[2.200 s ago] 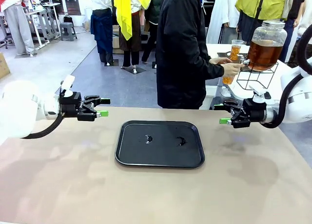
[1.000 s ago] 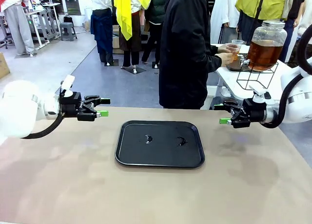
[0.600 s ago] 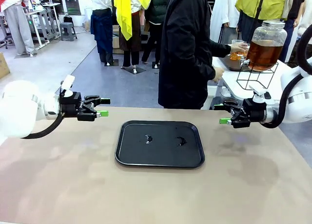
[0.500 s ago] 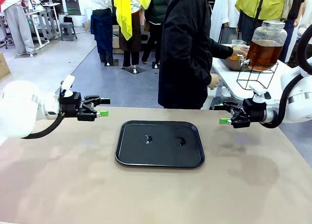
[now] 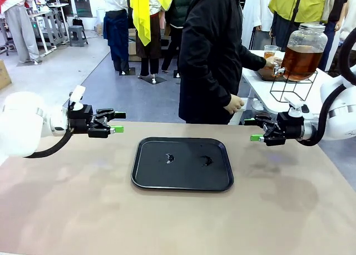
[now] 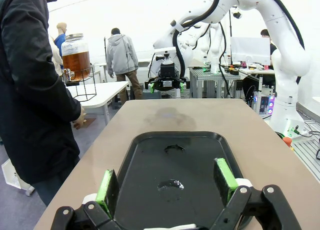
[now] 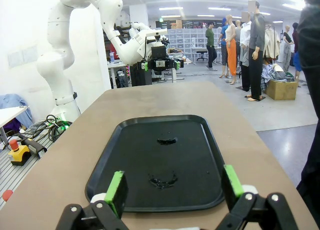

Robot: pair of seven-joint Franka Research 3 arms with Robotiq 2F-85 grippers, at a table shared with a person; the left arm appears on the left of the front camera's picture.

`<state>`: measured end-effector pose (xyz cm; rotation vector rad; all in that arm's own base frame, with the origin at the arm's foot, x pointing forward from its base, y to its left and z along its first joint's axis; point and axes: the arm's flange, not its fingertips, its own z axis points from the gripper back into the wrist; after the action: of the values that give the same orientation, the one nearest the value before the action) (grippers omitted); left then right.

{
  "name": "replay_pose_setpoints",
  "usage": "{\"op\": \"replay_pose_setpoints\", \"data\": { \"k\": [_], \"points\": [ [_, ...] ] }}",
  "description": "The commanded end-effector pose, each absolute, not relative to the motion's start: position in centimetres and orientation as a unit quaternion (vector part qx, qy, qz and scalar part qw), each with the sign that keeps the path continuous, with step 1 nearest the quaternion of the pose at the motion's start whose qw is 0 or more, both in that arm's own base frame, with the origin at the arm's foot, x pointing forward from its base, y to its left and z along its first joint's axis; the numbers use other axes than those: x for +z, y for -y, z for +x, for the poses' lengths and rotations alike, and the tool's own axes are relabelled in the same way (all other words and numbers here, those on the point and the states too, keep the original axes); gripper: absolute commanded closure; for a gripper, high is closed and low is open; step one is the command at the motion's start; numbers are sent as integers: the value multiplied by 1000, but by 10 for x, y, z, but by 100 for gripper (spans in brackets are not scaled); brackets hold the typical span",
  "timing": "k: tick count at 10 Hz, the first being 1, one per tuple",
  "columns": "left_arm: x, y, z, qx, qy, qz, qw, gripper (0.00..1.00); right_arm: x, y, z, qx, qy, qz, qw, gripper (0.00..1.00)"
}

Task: Pour the drink into the iced cup.
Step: Open the gripper to release the iced cup you were holding.

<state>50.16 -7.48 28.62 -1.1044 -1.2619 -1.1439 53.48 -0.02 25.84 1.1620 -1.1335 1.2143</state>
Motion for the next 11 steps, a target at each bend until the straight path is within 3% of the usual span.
{"op": "replay_pose_setpoints", "data": {
  "k": [1,11],
  "points": [
    [287,75,501,-480,528,-460,528,0,261,-1,535,512,473,488,525,0],
    [287,75,501,-480,528,-460,528,0,261,-1,535,512,473,488,525,0]
  ]
}}
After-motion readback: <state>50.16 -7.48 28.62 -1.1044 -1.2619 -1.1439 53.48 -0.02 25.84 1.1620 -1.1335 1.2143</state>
